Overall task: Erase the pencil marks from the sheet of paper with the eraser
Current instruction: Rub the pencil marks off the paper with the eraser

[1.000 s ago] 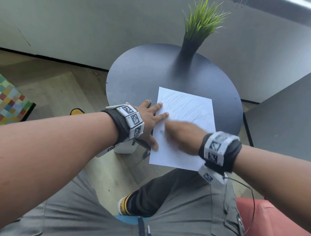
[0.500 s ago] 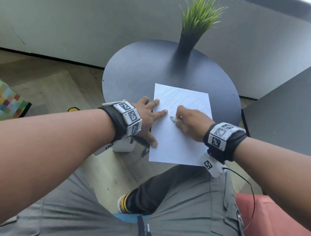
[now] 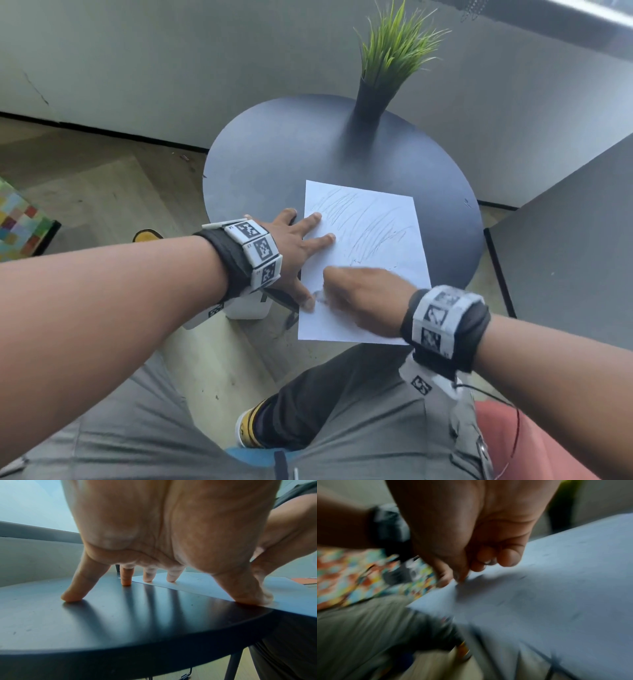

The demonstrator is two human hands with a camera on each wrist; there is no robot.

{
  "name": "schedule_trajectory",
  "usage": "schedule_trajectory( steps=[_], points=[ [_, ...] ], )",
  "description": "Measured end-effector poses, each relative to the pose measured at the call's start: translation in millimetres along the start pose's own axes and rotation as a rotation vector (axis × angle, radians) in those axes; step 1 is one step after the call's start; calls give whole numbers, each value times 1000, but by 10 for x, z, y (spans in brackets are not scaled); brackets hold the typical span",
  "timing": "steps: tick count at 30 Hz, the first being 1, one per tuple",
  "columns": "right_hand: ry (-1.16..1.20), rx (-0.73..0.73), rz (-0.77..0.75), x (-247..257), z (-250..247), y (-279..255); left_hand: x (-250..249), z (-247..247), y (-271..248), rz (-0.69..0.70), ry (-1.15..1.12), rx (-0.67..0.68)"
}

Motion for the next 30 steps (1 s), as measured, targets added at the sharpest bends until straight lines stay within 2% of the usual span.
schedule_trajectory(
  steps=[3,4,7,9,10,13,15,21,24,26,27,28,30],
  points=[
    [51,-168,277,-338,-225,161,-19,-26,-6,-3,11,8],
    [52,-184,294,-347,-218,173,-29,-32,-11,-3,14,11],
    [-1,-67,68,13,-59,128,-32,-31,-15,0,26,8],
    [28,-3,19,32,-54,99,-32,-39,-19,0,25,4],
    [51,-25,83,-71,-126,132,-36,-44,-22,0,23,6],
    [175,-146,411,-519,-325,186,-58,-71,-34,-3,33,19],
    [181,-160,488,-669,-335,178,-62,-96,-28,1,38,25],
    [61,-128,392,-525,-330,192,-154,-66,-15,78,-2,-92],
    [-58,-111,163,-290,-243,160,-123,6,-26,83,-32,-131],
    [-81,-12,-67,-68,-93,100,-94,25,-45,73,-21,-82],
    [-73,16,-116,-59,-67,97,-88,28,-48,68,-12,-51],
    [-53,3,-95,-108,-105,119,-84,31,-45,63,-4,-31],
    [-31,-108,72,-328,-257,174,-83,31,-32,55,5,-20]
  ],
)
Point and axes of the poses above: each hand's wrist, its own y-axis towards the middle knuckle, its own z-axis out of the palm, x = y × z, the point moved 1 cm from there along y, towards the middle knuckle, and after that the axes turned 2 degrees about y, right-handed, at the moved point
